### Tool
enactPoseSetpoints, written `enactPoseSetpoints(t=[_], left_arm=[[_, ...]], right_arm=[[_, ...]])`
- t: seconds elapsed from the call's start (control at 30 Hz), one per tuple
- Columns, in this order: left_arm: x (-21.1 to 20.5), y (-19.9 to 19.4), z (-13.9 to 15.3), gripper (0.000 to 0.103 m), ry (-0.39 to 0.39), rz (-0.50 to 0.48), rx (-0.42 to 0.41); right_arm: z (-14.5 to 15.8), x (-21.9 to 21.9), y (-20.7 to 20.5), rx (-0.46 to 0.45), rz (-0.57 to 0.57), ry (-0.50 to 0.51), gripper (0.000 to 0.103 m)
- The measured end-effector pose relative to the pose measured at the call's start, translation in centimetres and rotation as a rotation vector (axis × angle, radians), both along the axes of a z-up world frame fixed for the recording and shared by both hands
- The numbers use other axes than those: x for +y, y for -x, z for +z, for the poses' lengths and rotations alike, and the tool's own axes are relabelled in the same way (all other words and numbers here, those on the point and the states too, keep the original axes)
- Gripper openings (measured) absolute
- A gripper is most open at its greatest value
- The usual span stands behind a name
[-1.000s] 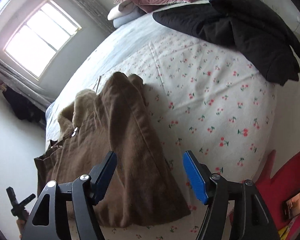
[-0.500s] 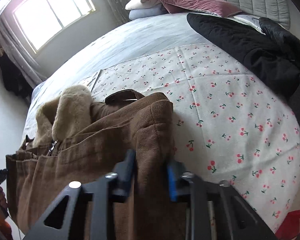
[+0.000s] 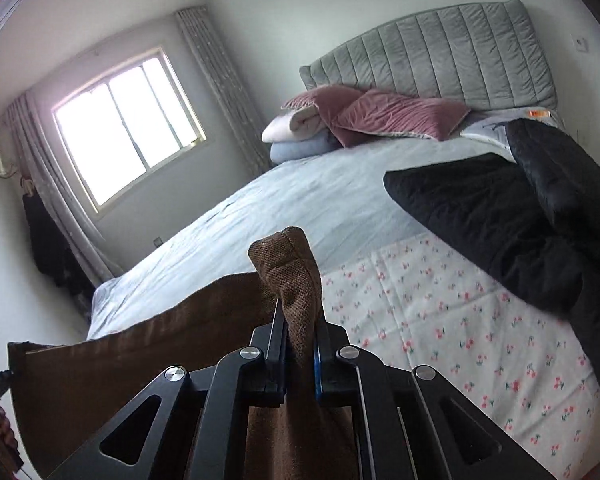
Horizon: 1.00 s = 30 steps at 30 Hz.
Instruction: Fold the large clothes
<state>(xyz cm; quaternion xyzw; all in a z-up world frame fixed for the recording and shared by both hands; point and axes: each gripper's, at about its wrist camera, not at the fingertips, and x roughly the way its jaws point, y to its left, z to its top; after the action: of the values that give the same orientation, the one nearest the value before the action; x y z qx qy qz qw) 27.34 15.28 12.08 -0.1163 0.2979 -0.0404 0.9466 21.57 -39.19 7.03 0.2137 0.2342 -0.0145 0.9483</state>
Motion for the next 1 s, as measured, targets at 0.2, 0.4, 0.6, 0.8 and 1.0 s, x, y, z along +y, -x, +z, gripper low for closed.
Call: enactPoseSetpoints(t=[0.2,0.4,0.6,0.8,1.0], left_arm=[[0.3,-7.0,-3.9,0.010,0.000,0.050,0.060],[0.6,-12.8,-11.6,0.012,-0.036,0.079,0.133],[0.3,-17.2,-18.3,0.017,-0.105,0.091,0.174],[2.7,-18.6,-19.9,0.015,0.001,0.160,0.252],[6.2,-18.0,-20.3,0.014,0.016,0.353,0.369]], right_arm=[[-1.2,1.6,-7.5,0.061,-0.033,0.056,0.008],[-7.9,2.7,-14.0,0.159,-0.069,0.154,0.008],[-14.2,3.7,-18.6,0.249,-0.080,0.232,0.009],[-17.3,1.0,-20.3,0.316,-0.099,0.086,0.014],[-16.8,-1.0,-19.0,0.376,-0.275,0.075,0.026]])
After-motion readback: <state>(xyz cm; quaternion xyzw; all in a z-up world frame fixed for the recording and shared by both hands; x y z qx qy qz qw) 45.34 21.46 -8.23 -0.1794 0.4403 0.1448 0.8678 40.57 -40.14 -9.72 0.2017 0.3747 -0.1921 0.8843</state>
